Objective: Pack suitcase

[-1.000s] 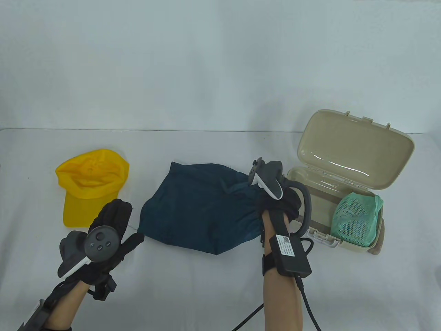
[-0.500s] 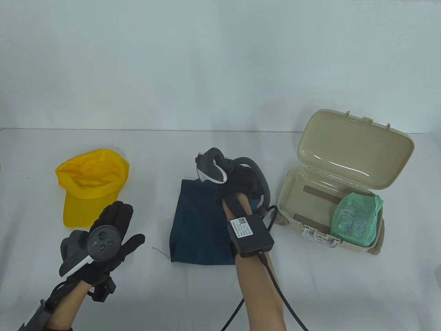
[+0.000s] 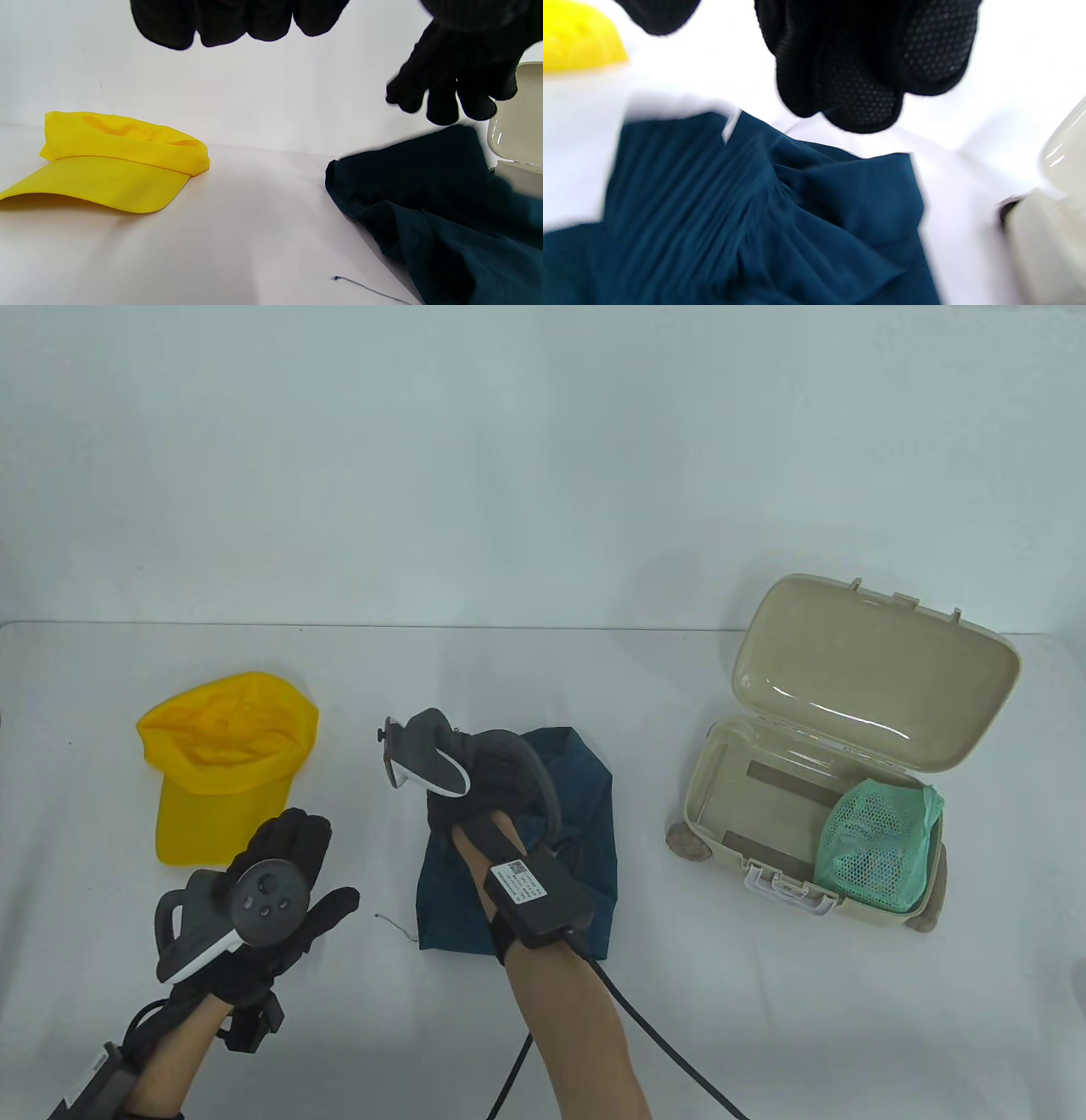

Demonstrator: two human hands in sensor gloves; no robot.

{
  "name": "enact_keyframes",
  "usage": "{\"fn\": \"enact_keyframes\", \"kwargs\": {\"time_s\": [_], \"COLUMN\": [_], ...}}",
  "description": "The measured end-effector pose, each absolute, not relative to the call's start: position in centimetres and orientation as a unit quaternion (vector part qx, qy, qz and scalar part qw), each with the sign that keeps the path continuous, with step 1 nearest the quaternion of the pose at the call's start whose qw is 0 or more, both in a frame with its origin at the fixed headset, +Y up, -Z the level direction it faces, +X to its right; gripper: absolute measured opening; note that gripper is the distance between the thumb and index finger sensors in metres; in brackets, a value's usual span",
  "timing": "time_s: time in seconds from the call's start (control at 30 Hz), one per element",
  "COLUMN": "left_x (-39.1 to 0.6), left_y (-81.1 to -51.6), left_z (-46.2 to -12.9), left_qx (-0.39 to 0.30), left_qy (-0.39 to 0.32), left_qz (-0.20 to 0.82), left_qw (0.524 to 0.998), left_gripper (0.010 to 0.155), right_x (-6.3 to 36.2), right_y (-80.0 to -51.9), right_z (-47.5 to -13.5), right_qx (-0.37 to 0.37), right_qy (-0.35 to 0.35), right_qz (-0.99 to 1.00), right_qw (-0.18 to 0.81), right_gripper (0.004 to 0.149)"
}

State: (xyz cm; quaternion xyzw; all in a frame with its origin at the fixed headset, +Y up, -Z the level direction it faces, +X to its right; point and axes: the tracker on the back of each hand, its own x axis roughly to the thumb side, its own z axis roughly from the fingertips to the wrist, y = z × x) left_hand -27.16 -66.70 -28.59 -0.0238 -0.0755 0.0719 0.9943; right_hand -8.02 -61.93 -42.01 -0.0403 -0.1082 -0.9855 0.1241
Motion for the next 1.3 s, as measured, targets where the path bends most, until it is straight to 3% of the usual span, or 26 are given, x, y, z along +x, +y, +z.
{"fn": "enact_keyframes", "kwargs": {"time_s": [0.13, 0.3, 0.5, 0.73, 1.0, 1.1, 1.3], "left_x": [-27.1, -26.0, -22.5, -19.8, -17.1, -16.1, -15.2], "left_y": [-66.7, -66.1, -66.0, -70.7, -74.6, -75.7, -76.6], "left_z": [-28.8, -30.0, -34.1, -38.0, -39.4, -39.8, -40.4], "left_qx": [-0.029, -0.059, -0.105, -0.209, -0.239, -0.234, -0.249], "left_qy": [-0.070, -0.072, -0.028, 0.093, 0.169, 0.184, 0.202], "left_qz": [0.076, 0.104, 0.131, 0.190, 0.184, 0.138, 0.147], "left_qw": [0.994, 0.990, 0.985, 0.955, 0.938, 0.945, 0.936], "left_gripper": [0.086, 0.086, 0.087, 0.092, 0.094, 0.093, 0.098], "right_x": [-6.5, -1.7, 3.9, 7.6, 8.6, 8.9, 9.1], "right_y": [-59.1, -56.9, -59.7, -66.3, -72.3, -73.3, -73.8], "right_z": [-41.6, -41.4, -41.8, -41.7, -42.0, -42.1, -42.4], "right_qx": [-0.032, -0.004, 0.039, 0.064, 0.090, 0.102, 0.111], "right_qy": [-0.087, -0.069, -0.108, -0.186, -0.243, -0.239, -0.243], "right_qz": [-0.988, -0.992, -0.993, -0.978, -0.960, -0.960, -0.957], "right_qw": [0.122, 0.105, 0.025, -0.074, -0.102, -0.101, -0.109], "right_gripper": [0.079, 0.080, 0.084, 0.090, 0.093, 0.093, 0.089]}}
